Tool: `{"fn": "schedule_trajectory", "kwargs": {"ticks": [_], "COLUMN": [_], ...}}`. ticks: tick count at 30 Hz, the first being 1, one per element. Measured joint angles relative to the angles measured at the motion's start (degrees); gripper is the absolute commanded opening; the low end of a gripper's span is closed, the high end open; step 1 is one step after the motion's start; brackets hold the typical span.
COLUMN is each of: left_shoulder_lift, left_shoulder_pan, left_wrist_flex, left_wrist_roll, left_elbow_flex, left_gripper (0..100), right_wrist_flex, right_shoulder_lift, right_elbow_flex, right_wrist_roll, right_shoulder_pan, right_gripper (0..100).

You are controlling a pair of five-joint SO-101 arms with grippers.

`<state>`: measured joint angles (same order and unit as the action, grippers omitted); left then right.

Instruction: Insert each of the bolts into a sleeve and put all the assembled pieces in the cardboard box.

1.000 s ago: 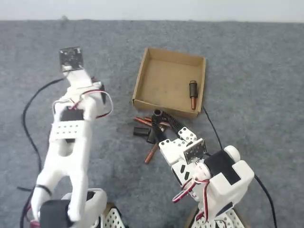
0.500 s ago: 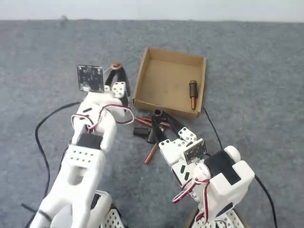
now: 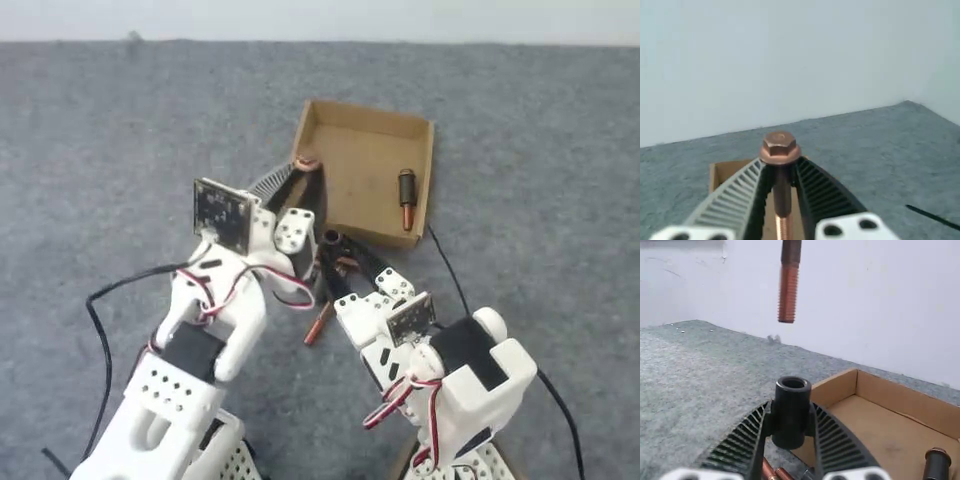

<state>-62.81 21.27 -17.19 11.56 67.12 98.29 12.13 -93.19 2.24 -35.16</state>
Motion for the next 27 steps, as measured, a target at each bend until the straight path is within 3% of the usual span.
{"fn": "schedule_trajectory", "kwargs": {"ticks": [16,27], "left_shoulder_lift": [-0.9,-0.9], "left_shoulder_pan": [5.4,5.5], "left_wrist_flex": [-0.2,-0.2], "left_wrist_roll": [0.2,0.4], "left_elbow_flex": [5.9,5.9], "left_gripper": [1,1], "right_wrist_flex": [0.0,0.0], "right_shoulder_lift": [0.0,0.0], "right_elbow_flex": [0.0,0.0], "right_wrist_roll": [0.0,0.0], "right_shoulder_pan": [0.0,0.0], "right_gripper": [0.6,0.6]}}
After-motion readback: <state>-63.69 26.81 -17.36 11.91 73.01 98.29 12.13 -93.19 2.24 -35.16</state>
